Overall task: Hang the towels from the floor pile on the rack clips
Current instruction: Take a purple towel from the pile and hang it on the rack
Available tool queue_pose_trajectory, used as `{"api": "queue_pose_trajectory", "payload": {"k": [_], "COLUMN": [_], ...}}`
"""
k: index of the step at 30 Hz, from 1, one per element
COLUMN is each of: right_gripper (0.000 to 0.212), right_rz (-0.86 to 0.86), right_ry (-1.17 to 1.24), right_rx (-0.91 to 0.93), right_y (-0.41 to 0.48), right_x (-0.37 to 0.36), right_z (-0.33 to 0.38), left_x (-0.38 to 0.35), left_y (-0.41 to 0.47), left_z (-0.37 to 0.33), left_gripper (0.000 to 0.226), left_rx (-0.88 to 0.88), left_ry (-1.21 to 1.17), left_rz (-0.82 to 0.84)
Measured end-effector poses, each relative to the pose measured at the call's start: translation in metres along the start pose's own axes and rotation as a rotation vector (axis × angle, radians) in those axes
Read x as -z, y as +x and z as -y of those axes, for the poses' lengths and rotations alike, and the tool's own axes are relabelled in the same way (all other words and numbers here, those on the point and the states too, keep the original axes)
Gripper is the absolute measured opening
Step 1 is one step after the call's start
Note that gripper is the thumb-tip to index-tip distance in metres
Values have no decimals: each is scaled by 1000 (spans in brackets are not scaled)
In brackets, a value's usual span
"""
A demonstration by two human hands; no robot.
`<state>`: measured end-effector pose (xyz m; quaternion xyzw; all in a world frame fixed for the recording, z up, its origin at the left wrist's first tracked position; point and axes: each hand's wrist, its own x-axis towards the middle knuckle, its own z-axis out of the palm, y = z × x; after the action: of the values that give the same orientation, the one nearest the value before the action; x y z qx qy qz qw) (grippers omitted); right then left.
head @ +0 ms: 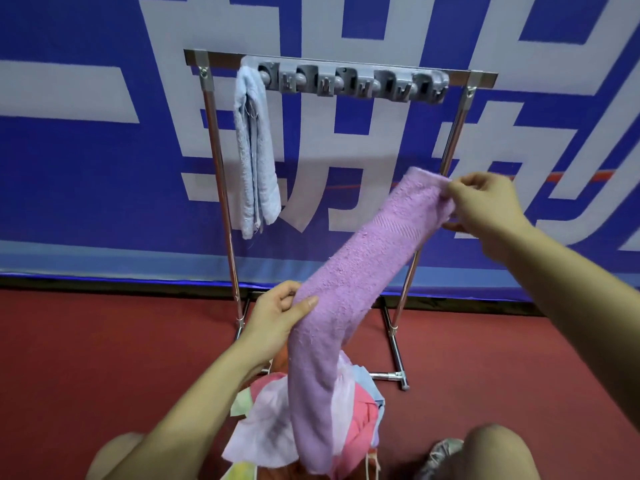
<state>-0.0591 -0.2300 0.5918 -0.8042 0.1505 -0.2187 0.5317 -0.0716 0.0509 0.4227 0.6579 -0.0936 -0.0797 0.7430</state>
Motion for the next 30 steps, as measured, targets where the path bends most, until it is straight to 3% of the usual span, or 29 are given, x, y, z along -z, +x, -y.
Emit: {"api": "queue_pose_trajectory", "payload": {"k": [4, 9, 14, 20, 22, 25, 28, 30], "right_gripper": [21, 14, 25, 37, 36, 8, 21, 19], "right_rz": [-34, -13, 30, 555, 572, 558, 553, 545], "right_ry": [-66, -225, -482, -288, -264, -248, -207, -151], "right_rx": [-130, -221, 16, 499, 484, 438, 487, 509], "right_y": [-1, -9, -27, -73, -80, -80, -83, -85], "right_x": [7, 6, -12, -64, -79, -93, -100, -101], "right_z": [-36, -68, -55, -38, -42, -51, -48, -42], "left_x": [-9, -20, -19, -21, -19, -8, 4, 11], "left_y": [7, 17, 26, 29, 26, 19, 9, 2], "left_z": [-17, -36, -54, -67, -68, -70, -67, -61], "left_gripper": [6, 8, 13, 18, 10, 2, 5, 8], "left_rx": [0, -12, -74, -118, -139, -127, -74, -49], "left_ry": [85, 248, 343, 461, 419, 324, 261, 222], "left_rz": [42, 137, 165, 195, 146, 45, 34, 39]}}
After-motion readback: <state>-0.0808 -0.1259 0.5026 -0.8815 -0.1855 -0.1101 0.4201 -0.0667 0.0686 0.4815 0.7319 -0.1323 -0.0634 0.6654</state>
